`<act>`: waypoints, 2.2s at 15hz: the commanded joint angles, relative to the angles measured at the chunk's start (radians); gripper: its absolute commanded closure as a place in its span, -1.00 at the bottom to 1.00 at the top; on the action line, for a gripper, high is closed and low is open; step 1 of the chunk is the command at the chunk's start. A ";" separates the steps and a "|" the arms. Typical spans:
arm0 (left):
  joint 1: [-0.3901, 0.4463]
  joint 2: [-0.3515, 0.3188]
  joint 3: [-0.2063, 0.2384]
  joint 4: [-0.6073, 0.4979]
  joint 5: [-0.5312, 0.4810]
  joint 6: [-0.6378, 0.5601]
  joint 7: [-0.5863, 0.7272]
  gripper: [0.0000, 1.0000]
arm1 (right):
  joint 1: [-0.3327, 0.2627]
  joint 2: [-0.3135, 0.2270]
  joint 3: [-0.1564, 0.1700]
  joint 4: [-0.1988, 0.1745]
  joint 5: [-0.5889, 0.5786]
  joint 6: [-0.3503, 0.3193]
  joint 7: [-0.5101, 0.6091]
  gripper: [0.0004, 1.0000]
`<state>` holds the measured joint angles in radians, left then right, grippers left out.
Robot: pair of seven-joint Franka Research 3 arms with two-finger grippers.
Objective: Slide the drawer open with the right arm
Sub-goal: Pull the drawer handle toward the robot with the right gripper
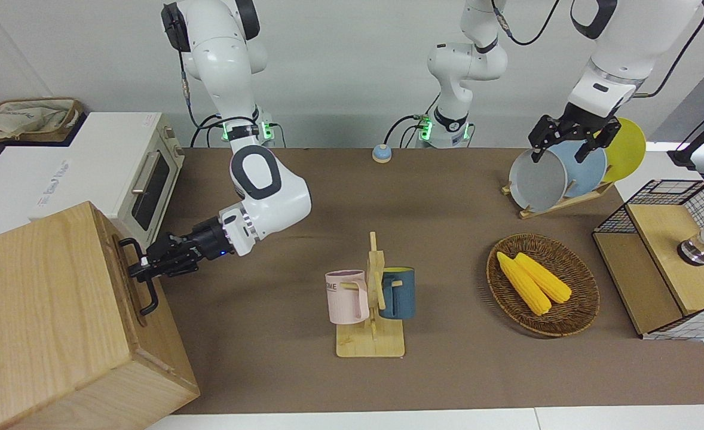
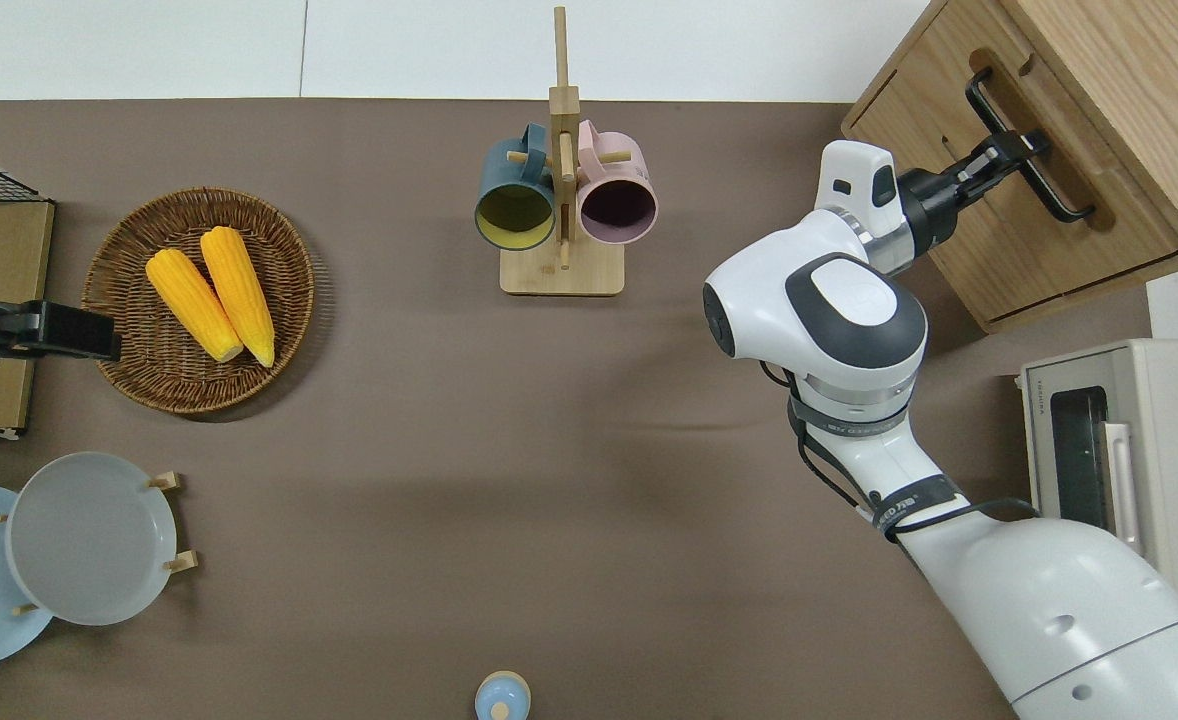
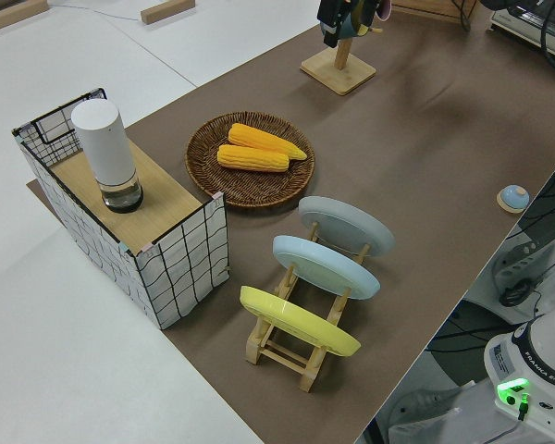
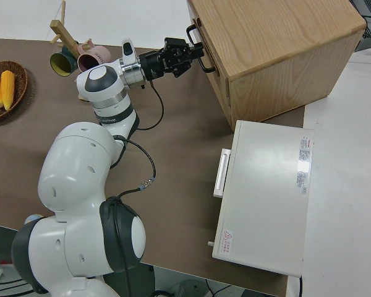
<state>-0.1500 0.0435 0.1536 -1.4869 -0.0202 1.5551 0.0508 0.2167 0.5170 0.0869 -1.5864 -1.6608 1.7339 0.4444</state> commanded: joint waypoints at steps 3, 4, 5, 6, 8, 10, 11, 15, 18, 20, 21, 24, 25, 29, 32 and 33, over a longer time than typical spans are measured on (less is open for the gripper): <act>-0.017 0.013 0.017 0.020 0.012 0.000 0.008 -0.99 | 0.006 -0.003 0.005 -0.017 -0.030 0.000 0.002 0.85; -0.017 0.013 0.017 0.020 0.012 0.000 0.008 -0.99 | 0.018 -0.003 0.005 -0.017 -0.030 -0.002 0.002 0.89; -0.017 0.013 0.017 0.020 0.012 0.000 0.008 -1.00 | 0.024 -0.003 0.005 -0.015 -0.028 -0.010 0.002 0.90; -0.017 0.013 0.017 0.020 0.012 0.000 0.008 -0.99 | 0.030 -0.003 0.005 -0.015 -0.027 -0.020 0.000 0.91; -0.017 0.013 0.017 0.020 0.012 0.000 0.008 -1.00 | 0.050 -0.003 0.005 -0.015 -0.019 -0.036 -0.009 0.91; -0.017 0.013 0.017 0.020 0.012 0.000 0.008 -0.99 | 0.073 -0.002 0.007 -0.015 -0.013 -0.075 -0.006 0.91; -0.017 0.013 0.017 0.020 0.011 0.000 0.008 -1.00 | 0.079 0.000 0.010 -0.015 -0.013 -0.089 -0.007 0.91; -0.017 0.013 0.017 0.020 0.012 0.000 0.008 -1.00 | 0.125 0.001 0.017 -0.015 0.016 -0.149 -0.009 0.91; -0.017 0.013 0.017 0.020 0.012 0.000 0.008 -1.00 | 0.157 0.000 0.019 -0.012 0.036 -0.192 -0.010 0.91; -0.017 0.013 0.017 0.020 0.012 0.000 0.008 -1.00 | 0.190 0.001 0.021 -0.009 0.059 -0.224 -0.010 0.91; -0.017 0.013 0.017 0.020 0.012 0.000 0.008 -1.00 | 0.197 0.001 0.021 -0.007 0.061 -0.234 -0.010 0.91; -0.017 0.013 0.017 0.020 0.012 0.000 0.008 -1.00 | 0.228 0.001 0.021 -0.004 0.085 -0.266 -0.010 0.91; -0.017 0.013 0.017 0.020 0.011 0.000 0.008 -1.00 | 0.240 0.001 0.019 -0.001 0.090 -0.273 -0.010 0.91; -0.017 0.013 0.017 0.020 0.012 0.000 0.008 -1.00 | 0.277 0.000 0.021 0.000 0.110 -0.315 -0.010 0.91; -0.017 0.013 0.017 0.020 0.012 0.000 0.008 -0.99 | 0.315 0.001 0.021 0.002 0.113 -0.349 -0.010 0.91; -0.017 0.013 0.017 0.020 0.012 0.000 0.008 -1.00 | 0.325 0.001 0.021 0.002 0.113 -0.361 -0.012 0.91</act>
<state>-0.1500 0.0435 0.1536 -1.4869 -0.0202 1.5551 0.0508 0.4971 0.5191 0.1088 -1.6036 -1.5379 1.4232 0.4814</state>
